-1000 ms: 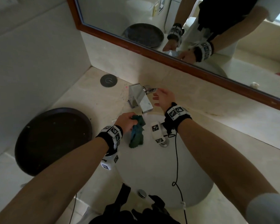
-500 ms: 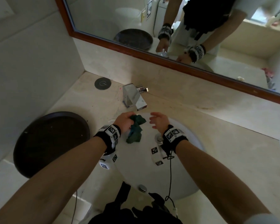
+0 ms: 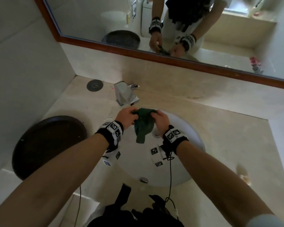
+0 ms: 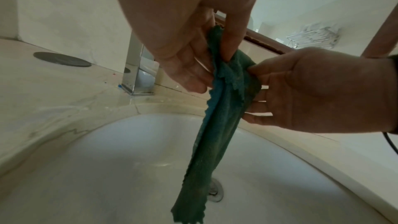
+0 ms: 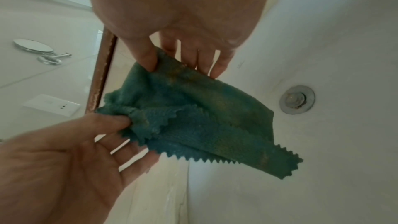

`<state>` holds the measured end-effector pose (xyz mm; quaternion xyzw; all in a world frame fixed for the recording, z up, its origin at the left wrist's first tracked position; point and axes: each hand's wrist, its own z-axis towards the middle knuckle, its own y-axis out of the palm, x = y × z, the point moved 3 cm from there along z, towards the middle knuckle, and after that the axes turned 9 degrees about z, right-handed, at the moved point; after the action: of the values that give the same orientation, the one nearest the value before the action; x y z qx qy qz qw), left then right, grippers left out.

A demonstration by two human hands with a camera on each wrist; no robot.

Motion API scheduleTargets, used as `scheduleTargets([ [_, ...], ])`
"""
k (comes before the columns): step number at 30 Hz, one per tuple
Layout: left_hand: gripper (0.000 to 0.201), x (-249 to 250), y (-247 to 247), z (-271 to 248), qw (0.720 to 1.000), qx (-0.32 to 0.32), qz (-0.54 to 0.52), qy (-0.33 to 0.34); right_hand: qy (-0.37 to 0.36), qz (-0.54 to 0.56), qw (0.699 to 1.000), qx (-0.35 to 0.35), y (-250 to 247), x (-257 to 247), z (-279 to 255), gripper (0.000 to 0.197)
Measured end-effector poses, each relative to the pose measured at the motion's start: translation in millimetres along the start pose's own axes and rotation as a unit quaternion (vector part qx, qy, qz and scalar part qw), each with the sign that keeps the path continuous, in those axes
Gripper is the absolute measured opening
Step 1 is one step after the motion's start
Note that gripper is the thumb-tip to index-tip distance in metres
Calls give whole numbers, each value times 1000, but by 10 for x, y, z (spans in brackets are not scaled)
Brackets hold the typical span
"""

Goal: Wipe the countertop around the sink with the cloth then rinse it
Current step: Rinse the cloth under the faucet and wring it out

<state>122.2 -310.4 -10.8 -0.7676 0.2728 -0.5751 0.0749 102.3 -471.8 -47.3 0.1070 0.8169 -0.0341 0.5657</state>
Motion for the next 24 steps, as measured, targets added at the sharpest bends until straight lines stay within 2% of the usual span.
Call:
scheduleTargets([
  [7, 18, 259, 110, -70, 998, 2, -41, 40, 20, 102, 994, -34, 23, -166, -115, 18],
  [10, 19, 319, 127, -66, 997, 21, -6, 69, 34, 138, 988, -58, 39, -238, -159, 31],
  [13, 25, 323, 118, -45, 995, 24, 35, 89, 51, 174, 981, -73, 40, -270, -212, 34],
  [17, 34, 252, 129, -50, 996, -12, 25, 88, 67, 136, 987, -60, 39, -256, -249, 29],
  [20, 51, 122, 161, -71, 997, -38, -49, 42, 75, 139, 986, -45, 56, -242, -257, 29],
  [22, 60, 62, 225, -85, 993, -81, -83, 27, 84, 160, 983, -38, 65, -243, -251, 32],
  [24, 64, 44, 317, -108, 988, -136, -70, 14, 92, 189, 977, -29, 68, -251, -240, 31],
])
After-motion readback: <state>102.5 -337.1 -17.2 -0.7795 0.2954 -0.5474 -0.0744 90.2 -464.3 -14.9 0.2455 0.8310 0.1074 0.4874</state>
